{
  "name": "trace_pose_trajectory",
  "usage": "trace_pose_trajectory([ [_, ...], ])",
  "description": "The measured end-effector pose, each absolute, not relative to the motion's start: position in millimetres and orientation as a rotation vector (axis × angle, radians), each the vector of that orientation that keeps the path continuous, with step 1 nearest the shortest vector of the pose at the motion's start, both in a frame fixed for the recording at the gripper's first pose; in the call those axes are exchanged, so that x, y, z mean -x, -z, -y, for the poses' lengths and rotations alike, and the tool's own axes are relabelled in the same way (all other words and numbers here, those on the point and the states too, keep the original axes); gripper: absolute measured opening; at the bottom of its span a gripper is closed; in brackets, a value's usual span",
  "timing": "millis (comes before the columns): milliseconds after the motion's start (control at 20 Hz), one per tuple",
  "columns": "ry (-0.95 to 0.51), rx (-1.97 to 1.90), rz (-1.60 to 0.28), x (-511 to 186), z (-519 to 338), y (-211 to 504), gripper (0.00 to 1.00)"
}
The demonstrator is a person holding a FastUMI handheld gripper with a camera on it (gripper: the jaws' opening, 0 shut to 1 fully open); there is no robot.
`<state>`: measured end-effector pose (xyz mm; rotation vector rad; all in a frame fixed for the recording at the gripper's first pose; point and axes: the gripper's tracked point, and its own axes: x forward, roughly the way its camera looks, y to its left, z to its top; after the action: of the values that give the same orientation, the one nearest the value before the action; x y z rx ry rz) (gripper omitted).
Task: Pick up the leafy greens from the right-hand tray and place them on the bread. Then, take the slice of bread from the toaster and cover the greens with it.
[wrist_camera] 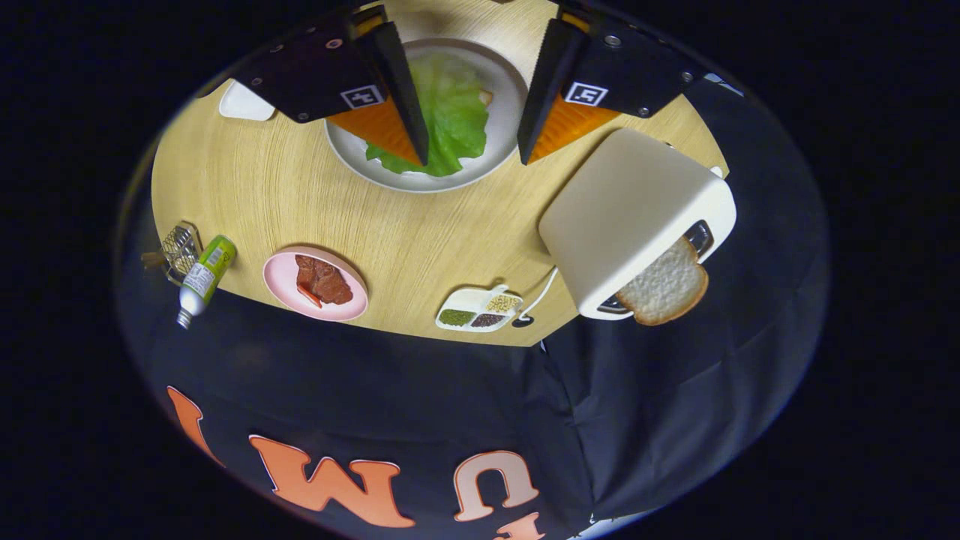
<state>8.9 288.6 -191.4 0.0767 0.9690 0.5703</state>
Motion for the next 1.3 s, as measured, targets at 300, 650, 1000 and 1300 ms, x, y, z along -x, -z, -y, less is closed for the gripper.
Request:
trace_pose_trajectory([
  [300, -0.648, -0.044, -0.939, -8.9, -320.9, 130.7, 0.89],
  [650, -0.720, -0.060, -0.968, -12.1, -385.6, 74.4, 0.91],
  [1000, -0.749, -0.061, -1.039, -24.8, -444.4, 61.7, 0.91],
  [1300, -0.711, -0.042, -1.136, -33.7, -470.8, 79.5, 0.87],
])
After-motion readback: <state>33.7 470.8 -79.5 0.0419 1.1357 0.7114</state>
